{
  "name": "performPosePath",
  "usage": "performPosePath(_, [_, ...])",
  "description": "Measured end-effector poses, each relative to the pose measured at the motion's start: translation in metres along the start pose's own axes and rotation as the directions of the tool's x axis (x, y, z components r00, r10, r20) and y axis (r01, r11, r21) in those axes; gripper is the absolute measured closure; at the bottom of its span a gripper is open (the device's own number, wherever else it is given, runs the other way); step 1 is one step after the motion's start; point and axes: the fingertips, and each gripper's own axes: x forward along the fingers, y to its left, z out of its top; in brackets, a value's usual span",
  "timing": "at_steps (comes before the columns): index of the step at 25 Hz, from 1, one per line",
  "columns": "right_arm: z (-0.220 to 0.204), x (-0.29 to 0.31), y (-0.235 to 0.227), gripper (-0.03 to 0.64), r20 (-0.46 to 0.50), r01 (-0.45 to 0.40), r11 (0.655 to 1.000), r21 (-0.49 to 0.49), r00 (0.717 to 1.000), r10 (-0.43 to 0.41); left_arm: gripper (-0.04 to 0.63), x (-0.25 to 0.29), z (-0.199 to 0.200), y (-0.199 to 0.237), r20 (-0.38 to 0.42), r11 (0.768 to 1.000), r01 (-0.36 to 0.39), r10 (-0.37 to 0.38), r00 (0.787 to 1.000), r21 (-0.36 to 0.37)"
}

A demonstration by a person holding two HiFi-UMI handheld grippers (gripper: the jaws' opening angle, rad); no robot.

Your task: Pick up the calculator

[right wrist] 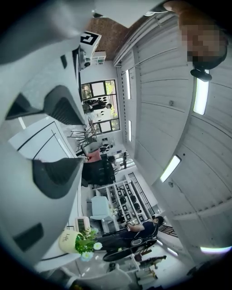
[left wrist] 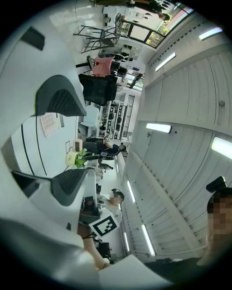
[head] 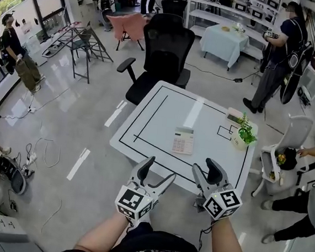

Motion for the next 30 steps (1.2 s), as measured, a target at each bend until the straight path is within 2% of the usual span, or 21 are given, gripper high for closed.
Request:
performPosePath(7, [-0.001, 0.069, -0.008, 0.400, -0.030, 0.082, 0.997, 0.000, 0.996, -0.082, 0.244, 0.024, 0.002, 0.069, -0.018, 0.997, 0.067, -0.067, 0.998, -0.041])
performPosePath(12, [-0.005, 0.104, -0.014, 0.400, -0.037, 0.132, 0.991, 0.002, 0.991, -0.132, 0.244, 0.037, 0.001, 0.102, -0.027, 0.992, 0.114, -0.116, 0.993, -0.054])
performPosePath(21, [-0.014, 0.138, -0.028, 0.400, -0.062, 0.175, 0.984, 0.008, 0.983, -0.175, 0.244, 0.051, -0.005, 0.129, -0.046, 0.985, 0.158, -0.161, 0.986, -0.067])
performPosePath(30, [-0.031, 0.154, -0.069, 0.400, -0.113, 0.174, 0.984, 0.039, 0.979, -0.168, 0.244, 0.076, -0.016, 0.132, -0.074, 0.987, 0.137, -0.143, 0.987, -0.081])
